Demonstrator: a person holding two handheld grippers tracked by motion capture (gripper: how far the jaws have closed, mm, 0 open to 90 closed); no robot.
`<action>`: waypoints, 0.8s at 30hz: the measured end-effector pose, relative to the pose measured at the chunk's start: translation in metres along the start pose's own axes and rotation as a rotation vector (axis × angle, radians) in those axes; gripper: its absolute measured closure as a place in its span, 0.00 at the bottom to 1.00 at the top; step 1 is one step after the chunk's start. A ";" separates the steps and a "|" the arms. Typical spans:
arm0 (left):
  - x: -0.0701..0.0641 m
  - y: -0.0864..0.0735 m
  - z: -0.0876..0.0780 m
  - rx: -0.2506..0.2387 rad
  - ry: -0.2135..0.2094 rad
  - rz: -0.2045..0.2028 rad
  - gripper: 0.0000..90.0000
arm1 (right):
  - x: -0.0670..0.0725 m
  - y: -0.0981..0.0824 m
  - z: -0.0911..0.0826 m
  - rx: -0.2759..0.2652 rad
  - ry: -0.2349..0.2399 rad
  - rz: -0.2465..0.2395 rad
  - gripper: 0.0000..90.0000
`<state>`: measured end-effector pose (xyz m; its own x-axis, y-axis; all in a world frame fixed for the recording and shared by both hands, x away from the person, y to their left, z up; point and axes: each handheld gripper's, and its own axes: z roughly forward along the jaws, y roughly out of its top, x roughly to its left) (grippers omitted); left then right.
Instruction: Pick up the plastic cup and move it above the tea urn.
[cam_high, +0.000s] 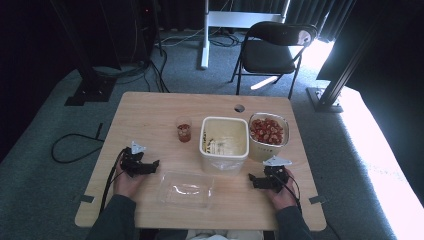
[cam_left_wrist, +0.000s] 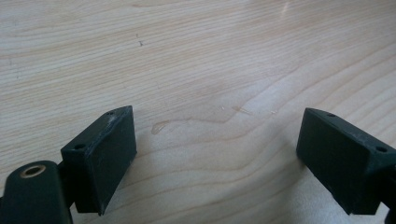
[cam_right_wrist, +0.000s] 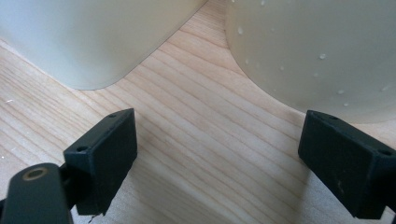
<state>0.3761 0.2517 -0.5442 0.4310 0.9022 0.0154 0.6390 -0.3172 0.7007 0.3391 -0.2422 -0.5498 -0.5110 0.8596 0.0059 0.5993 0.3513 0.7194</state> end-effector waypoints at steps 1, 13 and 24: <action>0.000 0.000 0.000 0.001 -0.001 0.002 0.14 | 0.000 0.000 0.000 0.000 0.000 0.000 0.12; 0.008 -0.003 -0.010 0.007 -0.010 0.010 0.38 | 0.000 0.000 0.000 0.000 0.000 0.000 0.12; 0.008 -0.004 -0.020 -0.040 -0.076 0.012 0.47 | 0.000 0.000 0.000 -0.001 -0.001 -0.001 0.12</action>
<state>0.3644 0.2654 -0.5324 0.4867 0.8731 -0.0293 0.6082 -0.3146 0.7288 0.3390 -0.2422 -0.5499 -0.5108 0.8597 0.0050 0.5987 0.3515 0.7197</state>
